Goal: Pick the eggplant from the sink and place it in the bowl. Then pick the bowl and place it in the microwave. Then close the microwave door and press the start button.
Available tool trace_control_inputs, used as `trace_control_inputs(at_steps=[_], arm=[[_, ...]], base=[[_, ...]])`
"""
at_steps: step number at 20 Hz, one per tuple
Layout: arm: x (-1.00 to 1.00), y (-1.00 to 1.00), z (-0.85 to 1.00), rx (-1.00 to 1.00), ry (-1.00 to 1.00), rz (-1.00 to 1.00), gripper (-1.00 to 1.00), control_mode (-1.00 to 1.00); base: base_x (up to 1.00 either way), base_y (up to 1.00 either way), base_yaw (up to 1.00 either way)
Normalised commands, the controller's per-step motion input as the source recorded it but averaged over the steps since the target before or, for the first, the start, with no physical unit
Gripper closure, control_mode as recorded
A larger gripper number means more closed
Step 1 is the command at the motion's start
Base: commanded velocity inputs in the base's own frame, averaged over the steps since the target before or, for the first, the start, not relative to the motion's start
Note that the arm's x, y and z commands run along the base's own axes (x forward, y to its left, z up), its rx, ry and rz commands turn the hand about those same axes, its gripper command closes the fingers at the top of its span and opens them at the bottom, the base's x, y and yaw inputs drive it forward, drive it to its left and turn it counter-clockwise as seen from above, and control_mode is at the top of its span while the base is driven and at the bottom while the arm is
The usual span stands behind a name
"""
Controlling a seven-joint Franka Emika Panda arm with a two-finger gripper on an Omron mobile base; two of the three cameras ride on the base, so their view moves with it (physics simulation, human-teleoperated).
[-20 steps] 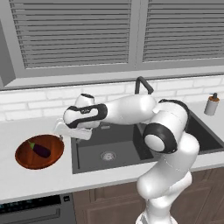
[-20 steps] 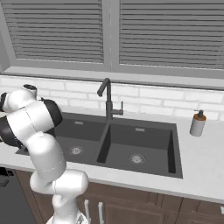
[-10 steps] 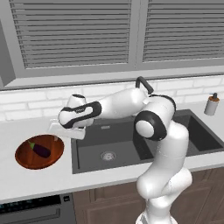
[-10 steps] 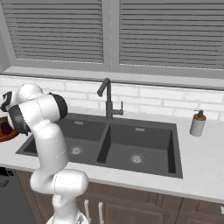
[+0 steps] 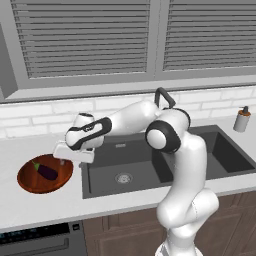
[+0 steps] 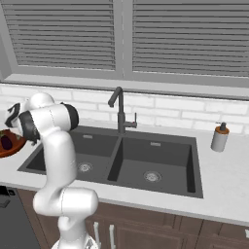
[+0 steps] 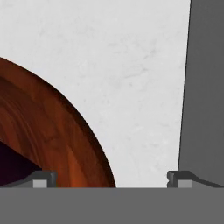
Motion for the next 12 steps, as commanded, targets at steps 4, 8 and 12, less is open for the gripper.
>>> trace_control_inputs(at_steps=[4,8,12], arm=[[0.02,0.26,-0.25,0.00,0.00,0.00,-1.00,-1.00],[0.00,0.28,-0.06,0.00,0.00,0.00,1.00,-1.00],[0.00,0.19,0.00,0.00,0.00,0.00,1.00,-1.00]], base=[[0.00,0.00,0.00],[0.00,0.00,0.00],[0.00,0.00,0.00]])
